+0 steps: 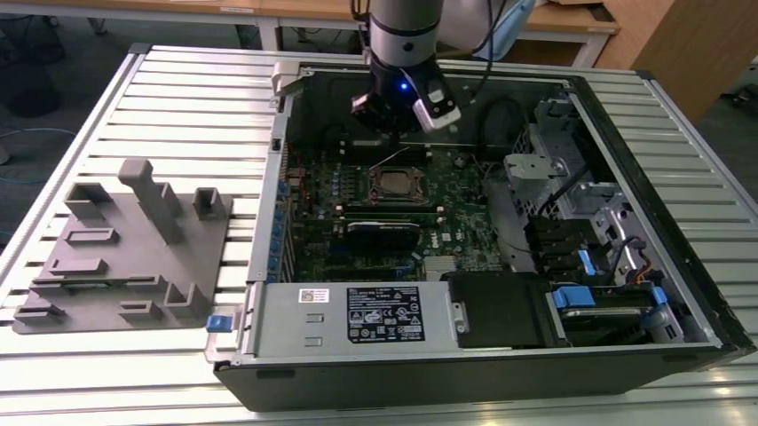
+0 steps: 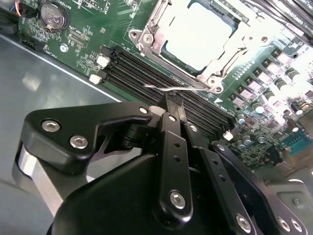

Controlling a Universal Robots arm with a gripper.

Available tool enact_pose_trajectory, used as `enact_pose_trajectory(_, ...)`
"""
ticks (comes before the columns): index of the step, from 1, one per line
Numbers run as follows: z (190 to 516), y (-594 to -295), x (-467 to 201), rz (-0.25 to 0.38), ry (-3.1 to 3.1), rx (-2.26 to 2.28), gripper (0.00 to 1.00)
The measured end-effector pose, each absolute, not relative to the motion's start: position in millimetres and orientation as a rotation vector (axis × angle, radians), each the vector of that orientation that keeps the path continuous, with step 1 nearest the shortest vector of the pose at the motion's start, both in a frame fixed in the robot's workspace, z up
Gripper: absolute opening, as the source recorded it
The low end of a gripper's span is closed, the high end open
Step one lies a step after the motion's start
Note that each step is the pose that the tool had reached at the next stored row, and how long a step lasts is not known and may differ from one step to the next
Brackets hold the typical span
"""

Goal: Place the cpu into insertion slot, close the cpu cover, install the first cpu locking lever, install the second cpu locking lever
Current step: 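Install the first cpu locking lever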

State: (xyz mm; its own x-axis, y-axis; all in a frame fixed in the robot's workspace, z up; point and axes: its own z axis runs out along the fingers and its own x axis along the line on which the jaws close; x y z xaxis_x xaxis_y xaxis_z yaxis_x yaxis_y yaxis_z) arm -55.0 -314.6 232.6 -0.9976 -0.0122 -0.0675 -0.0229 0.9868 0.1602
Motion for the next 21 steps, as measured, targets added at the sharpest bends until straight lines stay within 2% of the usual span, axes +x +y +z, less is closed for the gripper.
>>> enact_pose_trajectory(21,216.4,-314.6,-51.9,0.248,3.065,-0.027,0.11)
